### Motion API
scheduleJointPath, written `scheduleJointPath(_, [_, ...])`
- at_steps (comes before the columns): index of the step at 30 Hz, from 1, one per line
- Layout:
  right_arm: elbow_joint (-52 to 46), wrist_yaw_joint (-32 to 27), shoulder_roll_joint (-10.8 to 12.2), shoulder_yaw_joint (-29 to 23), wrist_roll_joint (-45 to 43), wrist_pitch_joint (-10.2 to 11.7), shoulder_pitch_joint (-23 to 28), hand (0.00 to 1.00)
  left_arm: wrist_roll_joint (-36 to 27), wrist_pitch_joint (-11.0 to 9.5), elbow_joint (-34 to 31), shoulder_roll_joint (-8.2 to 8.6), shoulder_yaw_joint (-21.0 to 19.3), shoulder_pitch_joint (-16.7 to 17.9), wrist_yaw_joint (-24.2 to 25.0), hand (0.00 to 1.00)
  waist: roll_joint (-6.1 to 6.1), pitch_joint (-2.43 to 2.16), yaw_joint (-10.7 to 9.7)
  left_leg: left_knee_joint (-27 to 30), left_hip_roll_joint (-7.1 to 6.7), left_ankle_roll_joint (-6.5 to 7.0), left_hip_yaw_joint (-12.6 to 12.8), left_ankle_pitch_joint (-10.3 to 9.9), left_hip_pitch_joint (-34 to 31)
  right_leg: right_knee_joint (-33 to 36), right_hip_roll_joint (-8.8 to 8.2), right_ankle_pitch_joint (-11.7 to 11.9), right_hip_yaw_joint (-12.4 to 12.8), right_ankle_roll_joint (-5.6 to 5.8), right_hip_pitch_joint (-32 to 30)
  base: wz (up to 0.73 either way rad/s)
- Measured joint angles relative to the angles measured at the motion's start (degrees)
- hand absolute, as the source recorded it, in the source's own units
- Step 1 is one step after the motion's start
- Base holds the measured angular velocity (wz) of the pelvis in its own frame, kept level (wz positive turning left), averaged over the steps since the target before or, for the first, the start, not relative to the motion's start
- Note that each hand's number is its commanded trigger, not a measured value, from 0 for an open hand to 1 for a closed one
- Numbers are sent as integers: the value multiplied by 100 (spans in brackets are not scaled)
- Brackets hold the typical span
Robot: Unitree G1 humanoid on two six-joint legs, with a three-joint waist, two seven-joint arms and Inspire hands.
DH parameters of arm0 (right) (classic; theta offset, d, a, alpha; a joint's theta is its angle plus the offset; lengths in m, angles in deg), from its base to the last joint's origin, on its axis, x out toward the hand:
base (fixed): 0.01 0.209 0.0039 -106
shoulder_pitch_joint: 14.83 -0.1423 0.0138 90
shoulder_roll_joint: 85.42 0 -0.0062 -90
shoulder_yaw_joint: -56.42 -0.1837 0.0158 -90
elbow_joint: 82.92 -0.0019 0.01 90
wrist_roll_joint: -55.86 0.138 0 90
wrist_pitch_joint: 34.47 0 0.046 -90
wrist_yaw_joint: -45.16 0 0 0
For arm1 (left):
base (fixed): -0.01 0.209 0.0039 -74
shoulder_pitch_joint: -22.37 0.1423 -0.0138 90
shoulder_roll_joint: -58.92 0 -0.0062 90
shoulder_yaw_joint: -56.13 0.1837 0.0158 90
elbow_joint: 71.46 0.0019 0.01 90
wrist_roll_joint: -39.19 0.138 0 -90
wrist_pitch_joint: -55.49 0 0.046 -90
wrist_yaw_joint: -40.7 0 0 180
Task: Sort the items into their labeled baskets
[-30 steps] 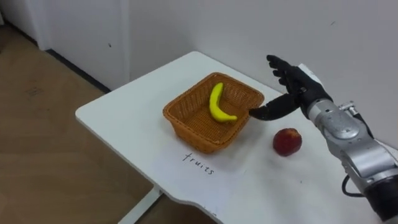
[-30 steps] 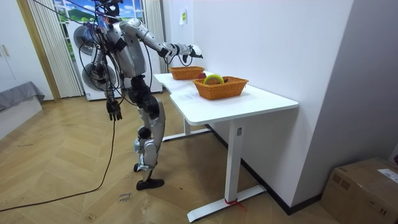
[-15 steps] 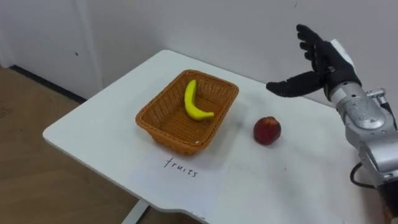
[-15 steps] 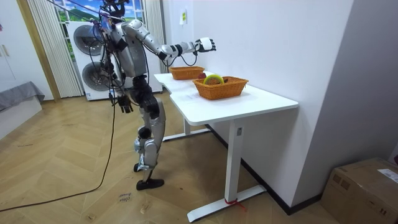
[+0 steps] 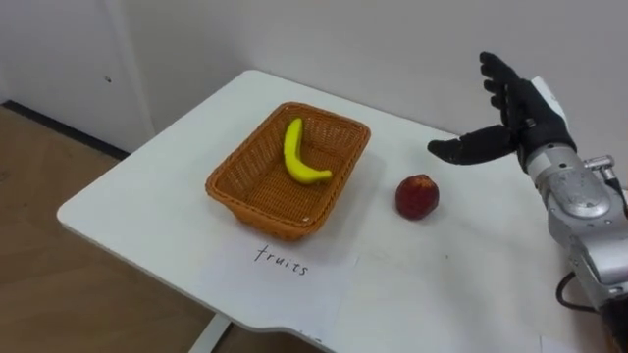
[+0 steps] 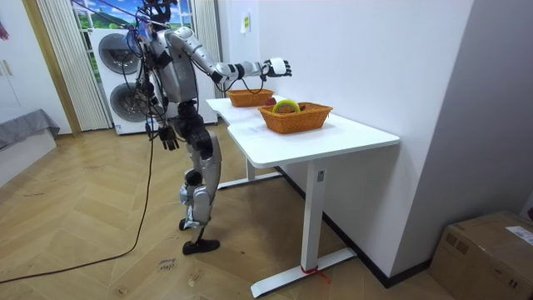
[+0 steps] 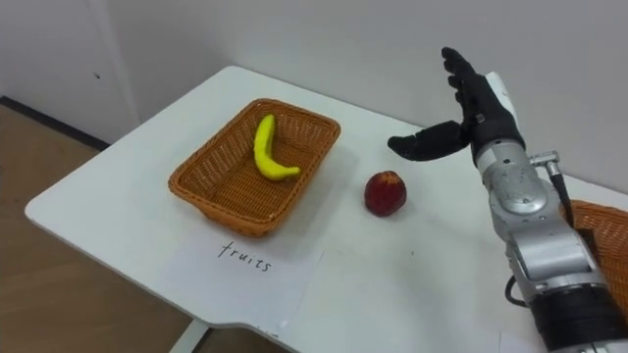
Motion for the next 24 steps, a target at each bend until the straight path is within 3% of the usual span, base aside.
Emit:
scheduleJointPath(14, [16, 6, 29, 9, 40, -1, 84, 0, 59, 13, -59, -3, 151, -133, 0, 0, 22, -2, -116, 24, 14, 1, 73, -1, 2, -3, 3, 0, -9, 1, 30, -1])
scheduleJointPath(24, [17, 21, 34, 21, 233, -3, 315, 0, 56, 11, -40, 1, 238, 28, -15, 0, -3, -5, -98, 8, 16, 0, 69, 0, -6, 0, 4, 0, -22, 0, 29, 0])
